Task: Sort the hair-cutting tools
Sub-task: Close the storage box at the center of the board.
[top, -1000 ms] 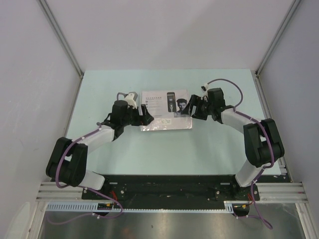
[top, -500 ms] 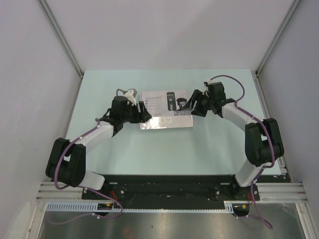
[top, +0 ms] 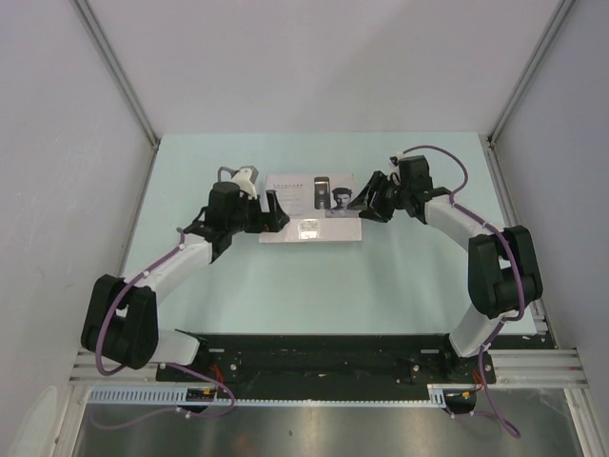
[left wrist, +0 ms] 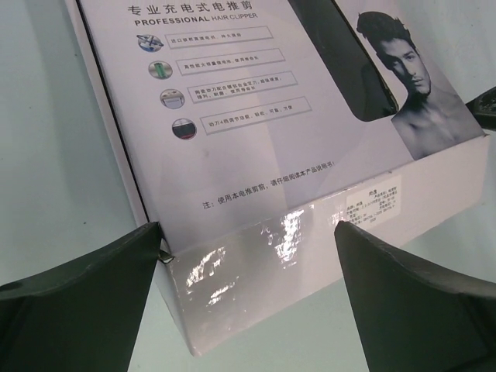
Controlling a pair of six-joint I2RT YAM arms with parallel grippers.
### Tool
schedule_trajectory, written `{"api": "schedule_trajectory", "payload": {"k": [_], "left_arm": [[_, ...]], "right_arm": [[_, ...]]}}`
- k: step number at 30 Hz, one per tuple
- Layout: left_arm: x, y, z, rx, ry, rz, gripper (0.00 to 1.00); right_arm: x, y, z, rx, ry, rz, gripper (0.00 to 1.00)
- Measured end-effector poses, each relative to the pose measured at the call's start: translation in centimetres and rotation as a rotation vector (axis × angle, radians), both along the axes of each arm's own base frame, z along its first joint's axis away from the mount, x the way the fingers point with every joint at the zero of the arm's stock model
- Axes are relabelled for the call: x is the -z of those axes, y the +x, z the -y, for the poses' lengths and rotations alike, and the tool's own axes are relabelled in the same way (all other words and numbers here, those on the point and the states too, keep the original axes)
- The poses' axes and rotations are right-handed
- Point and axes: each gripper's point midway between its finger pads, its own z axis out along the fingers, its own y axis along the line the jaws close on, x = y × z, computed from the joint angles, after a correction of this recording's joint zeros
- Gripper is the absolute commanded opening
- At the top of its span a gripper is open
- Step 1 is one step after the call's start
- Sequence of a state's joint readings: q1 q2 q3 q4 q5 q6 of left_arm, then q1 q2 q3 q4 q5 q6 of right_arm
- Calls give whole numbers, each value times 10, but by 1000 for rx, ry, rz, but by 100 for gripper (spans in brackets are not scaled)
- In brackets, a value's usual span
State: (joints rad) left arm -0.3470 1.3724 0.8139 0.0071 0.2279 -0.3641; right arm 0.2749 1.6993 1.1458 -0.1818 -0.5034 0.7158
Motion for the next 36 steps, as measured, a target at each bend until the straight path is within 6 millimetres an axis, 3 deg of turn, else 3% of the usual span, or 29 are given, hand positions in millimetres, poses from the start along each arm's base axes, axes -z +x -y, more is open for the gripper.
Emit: {"api": "schedule_trajectory", "payload": {"k": [10,17,26,36], "left_arm": [[-19,-1,-20,-78,64,69,100],[-38,0,-30,-128,74,125,100],[-17,-15,-34,-125,94,54,100],[10,-32,-29,-99,73,-60,78]], "right_arm": [[-12,0,-5,-18,52,-4,36],[-3,0,-5,-26,49,-25,23],[4,0,-6,-33,51,-46,19],[1,1,-3,-26,76,-55,8]]}}
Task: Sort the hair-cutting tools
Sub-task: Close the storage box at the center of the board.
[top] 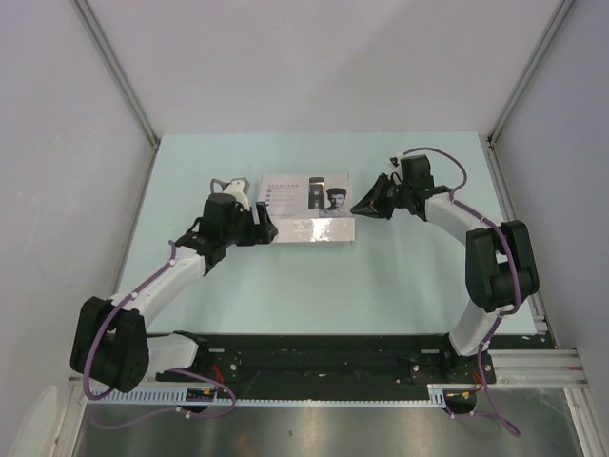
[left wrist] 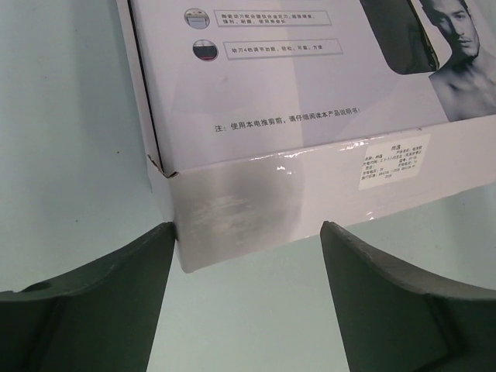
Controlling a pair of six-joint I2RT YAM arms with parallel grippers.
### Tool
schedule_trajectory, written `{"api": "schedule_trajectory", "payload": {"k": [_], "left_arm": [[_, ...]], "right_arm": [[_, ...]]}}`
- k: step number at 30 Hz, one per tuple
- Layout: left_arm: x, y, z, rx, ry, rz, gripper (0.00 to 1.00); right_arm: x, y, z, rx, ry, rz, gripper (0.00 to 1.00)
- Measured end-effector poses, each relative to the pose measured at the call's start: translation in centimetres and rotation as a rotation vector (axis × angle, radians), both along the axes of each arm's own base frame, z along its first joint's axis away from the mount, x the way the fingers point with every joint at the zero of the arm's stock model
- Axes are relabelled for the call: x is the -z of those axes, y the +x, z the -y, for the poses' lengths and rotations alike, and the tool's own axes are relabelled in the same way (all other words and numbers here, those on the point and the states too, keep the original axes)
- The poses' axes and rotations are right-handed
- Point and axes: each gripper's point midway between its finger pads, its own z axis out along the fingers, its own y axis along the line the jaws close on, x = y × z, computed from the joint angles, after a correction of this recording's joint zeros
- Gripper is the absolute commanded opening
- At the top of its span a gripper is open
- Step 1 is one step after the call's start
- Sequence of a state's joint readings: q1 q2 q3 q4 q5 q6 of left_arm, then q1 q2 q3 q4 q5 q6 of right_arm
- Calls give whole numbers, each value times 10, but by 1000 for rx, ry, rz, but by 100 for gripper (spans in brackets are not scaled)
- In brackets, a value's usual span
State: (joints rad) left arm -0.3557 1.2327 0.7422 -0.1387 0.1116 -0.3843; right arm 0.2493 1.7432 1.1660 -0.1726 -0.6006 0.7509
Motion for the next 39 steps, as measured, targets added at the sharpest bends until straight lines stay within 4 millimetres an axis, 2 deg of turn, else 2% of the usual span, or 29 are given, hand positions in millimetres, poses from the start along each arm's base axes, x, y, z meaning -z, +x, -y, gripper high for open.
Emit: {"api": "schedule_trajectory", "payload": {"k": [3,9,12,13,15,16,19,23,31,35,36,37,38,39], "left_arm": [[1,-1,0,1,1,-4,74],[2,-2,0,4,-2,-11,74],[2,-3,1,6,-6,-16,74],[2,-3,1,6,-9,-19,74],[1,-4,1,10,-14,-23,73],[-1,-5,2,14,-18,-24,73],[-7,-4,7,32,-38,-21,73],[-14,-5,13,54,-62,-17,73],[-16,-7,20,80,-87,-19,73],[-17,-8,22,91,-97,-19,74],[-17,-8,22,91,-97,-20,77],[-17,-8,22,91,-96,-19,80],[-17,-8,22,90,-95,-19,87],[-17,-8,21,90,-93,-18,91]], "right_arm": [[-3,1,0,5,16,-3,6],[-6,5,0,20,40,-5,6],[-7,6,0,24,45,-5,13],[-6,7,0,24,45,-6,25],[-7,7,0,27,48,-6,42],[-7,7,0,26,48,-5,59],[-6,6,-2,9,30,12,76],[5,2,-3,-16,-59,48,79],[22,-9,4,-63,-179,61,68],[21,-16,2,-77,-177,44,68],[20,-17,1,-80,-174,43,70],[19,-18,1,-81,-173,41,76],[18,-19,2,-81,-175,38,79],[18,-21,3,-81,-181,35,81]]}}
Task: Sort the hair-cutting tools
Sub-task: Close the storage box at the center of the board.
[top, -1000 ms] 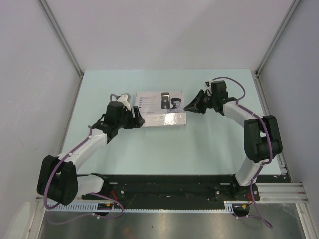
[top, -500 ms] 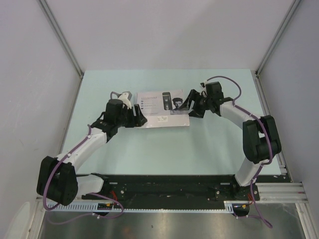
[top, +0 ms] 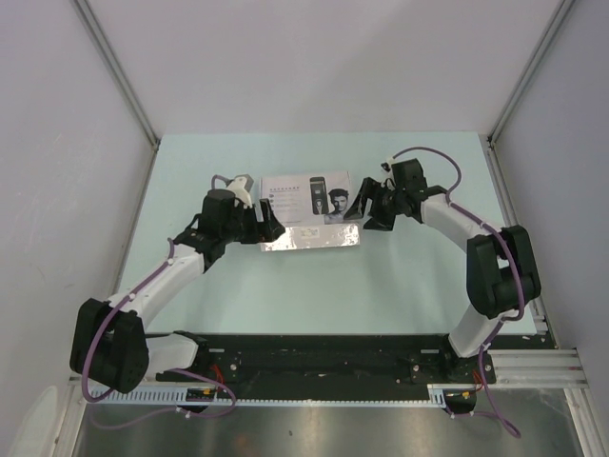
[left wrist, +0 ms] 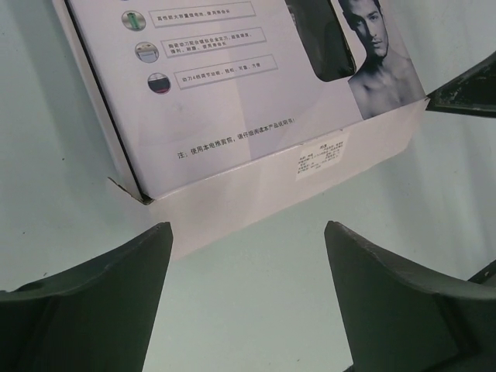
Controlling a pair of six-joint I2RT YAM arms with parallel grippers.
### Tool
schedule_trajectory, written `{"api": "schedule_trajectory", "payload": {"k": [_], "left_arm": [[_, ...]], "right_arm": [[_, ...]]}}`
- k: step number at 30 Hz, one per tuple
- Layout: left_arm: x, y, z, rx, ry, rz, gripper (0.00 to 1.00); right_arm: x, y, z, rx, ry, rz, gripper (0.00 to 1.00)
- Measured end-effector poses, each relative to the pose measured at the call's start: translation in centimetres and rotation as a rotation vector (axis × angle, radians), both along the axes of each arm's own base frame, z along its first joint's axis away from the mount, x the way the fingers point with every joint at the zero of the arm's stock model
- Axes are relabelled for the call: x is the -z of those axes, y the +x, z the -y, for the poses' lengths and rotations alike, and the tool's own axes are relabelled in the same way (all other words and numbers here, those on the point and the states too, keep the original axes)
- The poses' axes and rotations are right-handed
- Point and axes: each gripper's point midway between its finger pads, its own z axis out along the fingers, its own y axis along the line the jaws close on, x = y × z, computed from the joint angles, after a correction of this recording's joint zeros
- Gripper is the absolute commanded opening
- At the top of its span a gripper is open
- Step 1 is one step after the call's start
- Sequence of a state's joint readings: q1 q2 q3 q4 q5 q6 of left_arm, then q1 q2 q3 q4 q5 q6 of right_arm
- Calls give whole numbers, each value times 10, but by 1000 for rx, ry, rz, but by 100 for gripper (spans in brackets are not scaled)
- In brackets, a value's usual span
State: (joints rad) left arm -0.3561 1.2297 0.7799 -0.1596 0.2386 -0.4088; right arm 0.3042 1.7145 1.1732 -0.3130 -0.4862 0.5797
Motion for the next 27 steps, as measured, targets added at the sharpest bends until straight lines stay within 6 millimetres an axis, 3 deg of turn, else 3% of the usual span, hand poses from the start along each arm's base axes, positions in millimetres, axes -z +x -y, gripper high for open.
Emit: {"api": "schedule_trajectory", "payload": {"k": [4,11,27], "left_arm": [[1,2,-3,-17,16,7,100],[5,8,-11,-41,59,23,100],[41,21,-4,4,82,39,100]], "right_arm": [[-2,-4,8,2,-53,20,93],[4,-3,17,-26,-144,73,95],[23,2,-13,-148,-52,90,92]]}}
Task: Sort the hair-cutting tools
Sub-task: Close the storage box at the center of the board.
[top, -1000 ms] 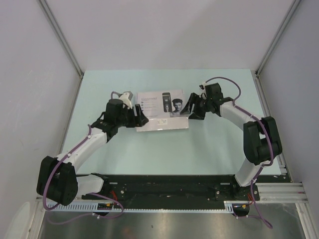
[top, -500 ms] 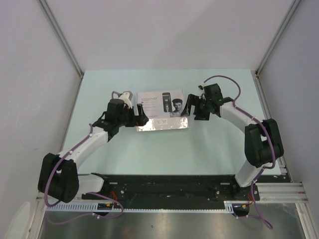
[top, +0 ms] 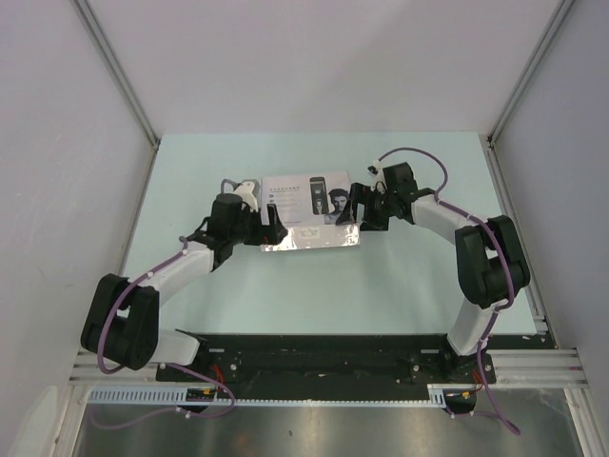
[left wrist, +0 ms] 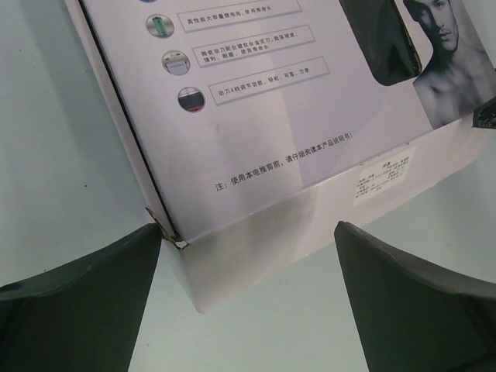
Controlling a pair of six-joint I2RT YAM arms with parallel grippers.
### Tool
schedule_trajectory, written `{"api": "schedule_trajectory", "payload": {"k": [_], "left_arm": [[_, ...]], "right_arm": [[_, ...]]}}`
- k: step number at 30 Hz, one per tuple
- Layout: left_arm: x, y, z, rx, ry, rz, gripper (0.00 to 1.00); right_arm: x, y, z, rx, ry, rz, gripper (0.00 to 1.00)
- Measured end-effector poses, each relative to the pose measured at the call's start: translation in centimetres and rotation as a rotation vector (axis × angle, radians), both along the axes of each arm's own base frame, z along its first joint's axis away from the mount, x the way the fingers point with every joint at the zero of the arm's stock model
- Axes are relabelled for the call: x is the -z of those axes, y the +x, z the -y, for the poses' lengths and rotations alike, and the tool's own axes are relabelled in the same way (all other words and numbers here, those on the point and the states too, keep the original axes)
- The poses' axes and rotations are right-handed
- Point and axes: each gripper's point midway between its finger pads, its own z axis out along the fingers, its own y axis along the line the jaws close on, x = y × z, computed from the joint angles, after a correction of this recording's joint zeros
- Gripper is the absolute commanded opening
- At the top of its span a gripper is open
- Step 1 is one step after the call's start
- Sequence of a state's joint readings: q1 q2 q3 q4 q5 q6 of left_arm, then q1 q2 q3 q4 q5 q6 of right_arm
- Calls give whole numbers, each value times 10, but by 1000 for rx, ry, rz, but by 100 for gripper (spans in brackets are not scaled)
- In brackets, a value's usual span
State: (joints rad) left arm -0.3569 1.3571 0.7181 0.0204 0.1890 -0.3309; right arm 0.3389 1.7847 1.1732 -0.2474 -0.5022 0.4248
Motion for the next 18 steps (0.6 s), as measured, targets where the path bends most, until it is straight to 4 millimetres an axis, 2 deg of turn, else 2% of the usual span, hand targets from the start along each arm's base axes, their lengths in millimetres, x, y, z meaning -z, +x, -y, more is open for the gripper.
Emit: {"api": "schedule_trajectory", "payload": {"k": [7,14,18], "left_arm": [[0,1,0,4,-8,-3,77],[1,-3,-2,-6,-20,-27,66],[3,-7,-4,-16,-18,-53,65]], "right_arm": [[0,2,2,22,13,-20,74],[1,-1,8,86,30,-92,60],[0,-6,11,117,35,-143,54]]}}
